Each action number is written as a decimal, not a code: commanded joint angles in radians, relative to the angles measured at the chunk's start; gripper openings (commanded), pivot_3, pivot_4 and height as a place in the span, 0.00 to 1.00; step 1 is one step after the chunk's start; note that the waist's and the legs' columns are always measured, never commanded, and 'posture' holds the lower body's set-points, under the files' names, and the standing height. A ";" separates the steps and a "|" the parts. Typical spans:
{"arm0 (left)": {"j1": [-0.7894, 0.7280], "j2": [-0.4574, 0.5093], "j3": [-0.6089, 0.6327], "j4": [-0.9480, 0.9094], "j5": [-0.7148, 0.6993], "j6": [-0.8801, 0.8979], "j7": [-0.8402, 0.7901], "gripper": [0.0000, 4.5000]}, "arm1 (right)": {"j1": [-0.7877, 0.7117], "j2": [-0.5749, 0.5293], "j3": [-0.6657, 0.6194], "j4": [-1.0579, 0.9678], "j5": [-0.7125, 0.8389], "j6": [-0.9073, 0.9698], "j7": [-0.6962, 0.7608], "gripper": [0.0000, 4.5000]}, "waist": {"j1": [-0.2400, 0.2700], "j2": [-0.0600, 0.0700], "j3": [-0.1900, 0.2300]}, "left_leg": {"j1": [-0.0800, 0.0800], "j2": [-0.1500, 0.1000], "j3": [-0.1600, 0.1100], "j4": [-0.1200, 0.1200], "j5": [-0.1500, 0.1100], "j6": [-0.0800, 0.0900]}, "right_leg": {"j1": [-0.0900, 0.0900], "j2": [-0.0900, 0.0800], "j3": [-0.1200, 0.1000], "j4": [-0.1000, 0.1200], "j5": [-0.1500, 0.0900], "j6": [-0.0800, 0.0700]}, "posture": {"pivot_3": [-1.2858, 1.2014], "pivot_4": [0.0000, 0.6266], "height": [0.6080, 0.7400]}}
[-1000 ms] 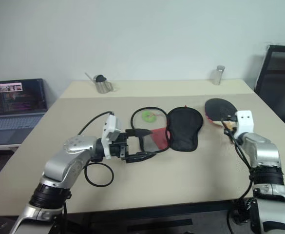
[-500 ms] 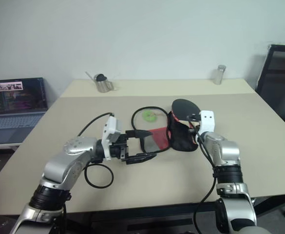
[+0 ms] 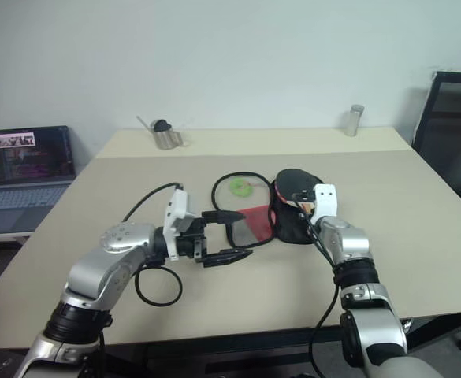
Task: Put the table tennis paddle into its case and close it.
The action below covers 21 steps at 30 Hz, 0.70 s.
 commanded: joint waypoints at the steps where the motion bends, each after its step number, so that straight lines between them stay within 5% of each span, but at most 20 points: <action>1: -0.003 0.006 0.019 -0.032 -0.007 -0.001 0.001 1.00 | -0.042 -0.004 0.005 -0.019 -0.013 -0.043 -0.005 0.24 | 0.000 0.000 0.000 | 0.000 0.000 0.000 0.000 0.000 0.000 | 0.000 0.000 0.000 0.000 0.000 0.000 | 0.52 0.24 1.00; 5: -0.005 0.005 0.018 -0.031 -0.005 -0.002 0.004 1.00 | -0.026 0.004 0.003 -0.051 -0.010 -0.023 -0.005 0.24 | 0.000 0.000 0.000 | 0.000 0.000 0.000 0.000 0.000 0.000 | 0.000 0.000 0.000 0.000 0.000 0.000 | 0.52 0.24 1.00; 16: 0.007 0.010 0.026 -0.032 -0.005 -0.004 0.010 1.00 | 0.093 0.026 0.037 -0.326 0.007 0.133 0.015 0.99 | 0.000 0.000 0.000 | 0.000 0.000 -0.001 0.000 0.000 0.000 | 0.000 0.000 0.000 0.000 0.000 0.000 | 0.52 0.24 1.00; 21: 0.020 0.022 0.058 -0.018 0.000 -0.007 0.033 1.00 | 0.146 -0.006 0.081 -0.506 0.052 0.196 0.115 0.99 | 0.000 0.000 0.000 | 0.000 0.000 -0.001 0.001 0.000 0.000 | 0.000 0.000 0.000 0.001 0.000 0.001 | 0.52 0.24 1.00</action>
